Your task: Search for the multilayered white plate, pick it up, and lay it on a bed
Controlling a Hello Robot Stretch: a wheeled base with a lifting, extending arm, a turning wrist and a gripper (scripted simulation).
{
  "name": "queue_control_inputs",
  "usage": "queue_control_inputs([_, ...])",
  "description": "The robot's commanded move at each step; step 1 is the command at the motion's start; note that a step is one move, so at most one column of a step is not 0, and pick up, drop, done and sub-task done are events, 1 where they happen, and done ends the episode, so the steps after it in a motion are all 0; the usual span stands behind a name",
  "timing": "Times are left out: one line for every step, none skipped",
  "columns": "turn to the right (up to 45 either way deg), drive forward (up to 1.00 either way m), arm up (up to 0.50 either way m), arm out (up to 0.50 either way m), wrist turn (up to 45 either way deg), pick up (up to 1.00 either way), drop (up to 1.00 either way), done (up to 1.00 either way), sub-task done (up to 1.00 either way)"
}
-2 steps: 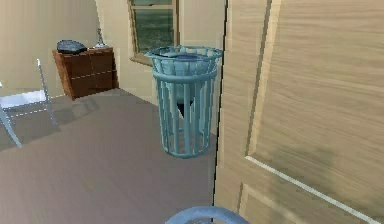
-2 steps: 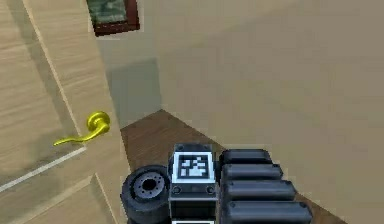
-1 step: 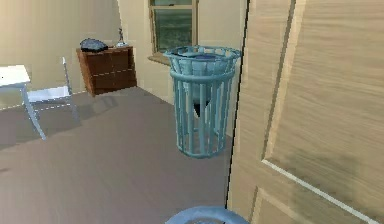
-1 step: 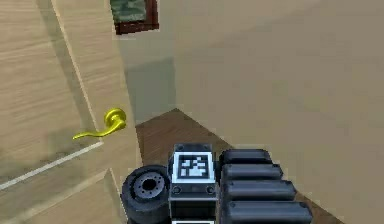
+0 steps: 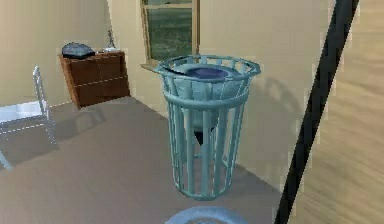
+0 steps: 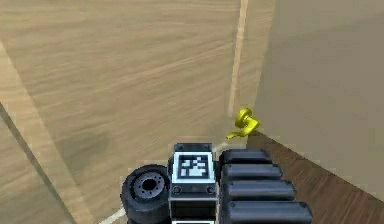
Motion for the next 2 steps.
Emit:
queue_control_inputs([-42.0, 0.00, 0.00, 0.00, 0.0, 0.00, 0.00, 0.00, 0.00])
queue_control_inputs([0.0, 0.30, 0.00, 0.00, 0.0, 0.00, 0.00, 0.00, 0.00])
